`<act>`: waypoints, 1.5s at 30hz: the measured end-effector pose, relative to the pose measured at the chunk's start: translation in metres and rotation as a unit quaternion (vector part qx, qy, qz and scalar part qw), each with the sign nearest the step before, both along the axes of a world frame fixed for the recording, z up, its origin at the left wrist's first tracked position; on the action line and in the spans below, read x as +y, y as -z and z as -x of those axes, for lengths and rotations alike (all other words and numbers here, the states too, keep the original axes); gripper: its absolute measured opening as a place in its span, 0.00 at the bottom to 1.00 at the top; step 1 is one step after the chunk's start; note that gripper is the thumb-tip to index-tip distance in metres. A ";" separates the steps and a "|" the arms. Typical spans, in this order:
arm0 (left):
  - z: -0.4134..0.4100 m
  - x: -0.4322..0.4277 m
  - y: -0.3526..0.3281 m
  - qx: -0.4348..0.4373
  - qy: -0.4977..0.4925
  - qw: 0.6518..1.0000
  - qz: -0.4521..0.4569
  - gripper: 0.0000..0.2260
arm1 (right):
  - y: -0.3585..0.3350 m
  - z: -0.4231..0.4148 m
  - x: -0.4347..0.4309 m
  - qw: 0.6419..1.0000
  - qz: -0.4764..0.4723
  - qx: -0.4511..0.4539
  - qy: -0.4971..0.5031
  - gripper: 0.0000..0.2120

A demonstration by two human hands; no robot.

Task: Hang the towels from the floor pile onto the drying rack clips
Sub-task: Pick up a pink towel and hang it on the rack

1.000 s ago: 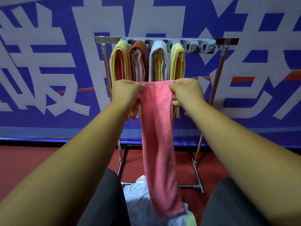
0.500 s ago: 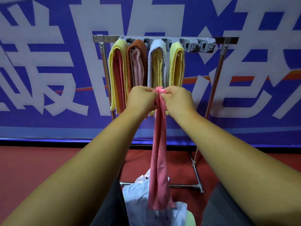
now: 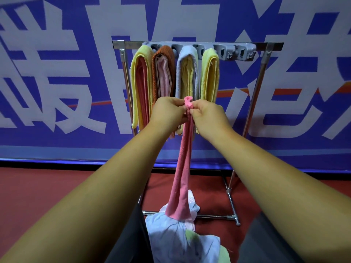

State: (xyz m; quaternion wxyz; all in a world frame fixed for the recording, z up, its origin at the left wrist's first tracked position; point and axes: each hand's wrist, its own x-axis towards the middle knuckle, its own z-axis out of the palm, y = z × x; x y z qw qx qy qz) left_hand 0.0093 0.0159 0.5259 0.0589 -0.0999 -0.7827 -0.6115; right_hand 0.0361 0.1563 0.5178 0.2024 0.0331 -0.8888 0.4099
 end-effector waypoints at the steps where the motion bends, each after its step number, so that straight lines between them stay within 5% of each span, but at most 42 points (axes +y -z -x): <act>1: 0.001 -0.001 0.000 0.003 -0.003 1.000 -0.015 0.08 | 0.000 -0.001 0.001 1.000 0.002 -0.004 -0.010 0.14; 8: -0.003 -0.010 -0.004 -0.025 0.009 0.999 -0.034 0.14 | -0.001 -0.003 0.010 0.995 0.075 -0.017 -0.058 0.06; 16: -0.002 -0.025 -0.001 -0.066 0.071 0.995 0.015 0.24 | -0.007 0.001 0.022 0.974 0.199 -0.062 -0.086 0.08; 22: 0.010 -0.029 0.032 -0.148 0.210 0.964 -0.069 0.23 | -0.016 0.003 0.034 0.893 0.417 -0.078 -0.148 0.12; 29: 0.009 -0.020 0.066 -0.184 0.254 0.949 -0.038 0.15 | -0.020 0.006 0.046 0.864 0.479 -0.080 -0.131 0.13; 33: 0.014 -0.012 0.073 -0.174 0.242 0.948 -0.110 0.17 | -0.004 0.017 0.046 0.809 0.579 -0.075 -0.073 0.12; 36: 0.016 -0.005 0.077 -0.157 0.232 0.948 -0.152 0.15 | 0.025 0.026 0.043 0.796 0.593 -0.103 -0.069 0.19; 40: 0.021 0.001 0.084 -0.157 0.222 0.944 -0.186 0.11 | 0.090 0.031 0.033 0.816 0.533 -0.218 -0.060 0.44; 45: 0.038 0.003 0.102 -0.175 0.152 0.954 -0.191 0.12 | 0.161 0.025 0.017 0.793 0.567 -0.224 -0.027 0.44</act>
